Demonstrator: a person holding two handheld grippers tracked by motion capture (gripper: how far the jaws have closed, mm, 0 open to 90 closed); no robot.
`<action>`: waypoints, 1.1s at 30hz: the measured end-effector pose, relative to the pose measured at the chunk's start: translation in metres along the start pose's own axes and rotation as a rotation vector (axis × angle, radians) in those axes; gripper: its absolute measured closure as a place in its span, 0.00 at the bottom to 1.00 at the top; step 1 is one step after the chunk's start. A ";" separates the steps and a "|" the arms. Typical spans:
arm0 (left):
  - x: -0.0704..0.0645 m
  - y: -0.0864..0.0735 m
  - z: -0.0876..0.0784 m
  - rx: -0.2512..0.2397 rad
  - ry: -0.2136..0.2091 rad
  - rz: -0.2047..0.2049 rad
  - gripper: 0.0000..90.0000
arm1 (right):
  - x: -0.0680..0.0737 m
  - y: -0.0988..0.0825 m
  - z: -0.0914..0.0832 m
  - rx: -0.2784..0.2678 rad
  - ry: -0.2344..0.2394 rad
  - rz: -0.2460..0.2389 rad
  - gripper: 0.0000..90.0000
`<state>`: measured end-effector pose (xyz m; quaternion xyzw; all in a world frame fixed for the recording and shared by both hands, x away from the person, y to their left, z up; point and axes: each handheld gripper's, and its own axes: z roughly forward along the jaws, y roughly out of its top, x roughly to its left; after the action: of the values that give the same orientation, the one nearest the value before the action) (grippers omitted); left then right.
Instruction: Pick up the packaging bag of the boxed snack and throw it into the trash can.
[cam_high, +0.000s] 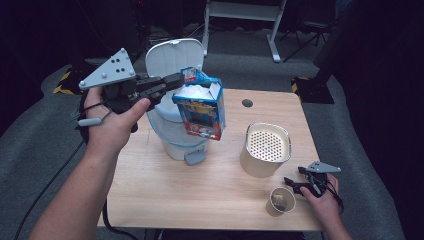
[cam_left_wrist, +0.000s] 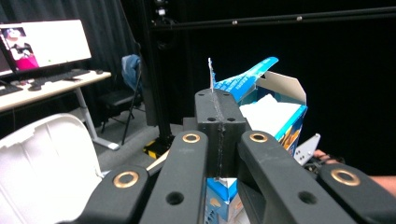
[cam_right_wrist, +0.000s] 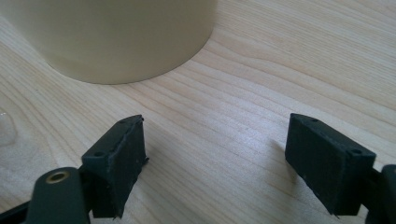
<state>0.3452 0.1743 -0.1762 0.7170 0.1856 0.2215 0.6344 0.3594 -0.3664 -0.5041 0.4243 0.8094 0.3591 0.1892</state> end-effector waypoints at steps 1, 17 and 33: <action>0.000 0.000 0.000 0.000 0.000 0.000 1.00 | 0.000 0.000 0.000 0.000 0.000 0.000 0.23; 0.035 0.026 0.012 -0.025 0.164 -0.015 1.00 | 0.000 0.000 0.000 0.000 0.000 0.000 0.23; 0.057 0.007 0.029 0.018 0.225 -0.075 1.00 | 0.000 0.000 0.000 0.000 0.000 0.000 0.23</action>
<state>0.4088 0.1802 -0.1670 0.6860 0.2841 0.2750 0.6108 0.3594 -0.3664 -0.5041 0.4243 0.8094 0.3593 0.1891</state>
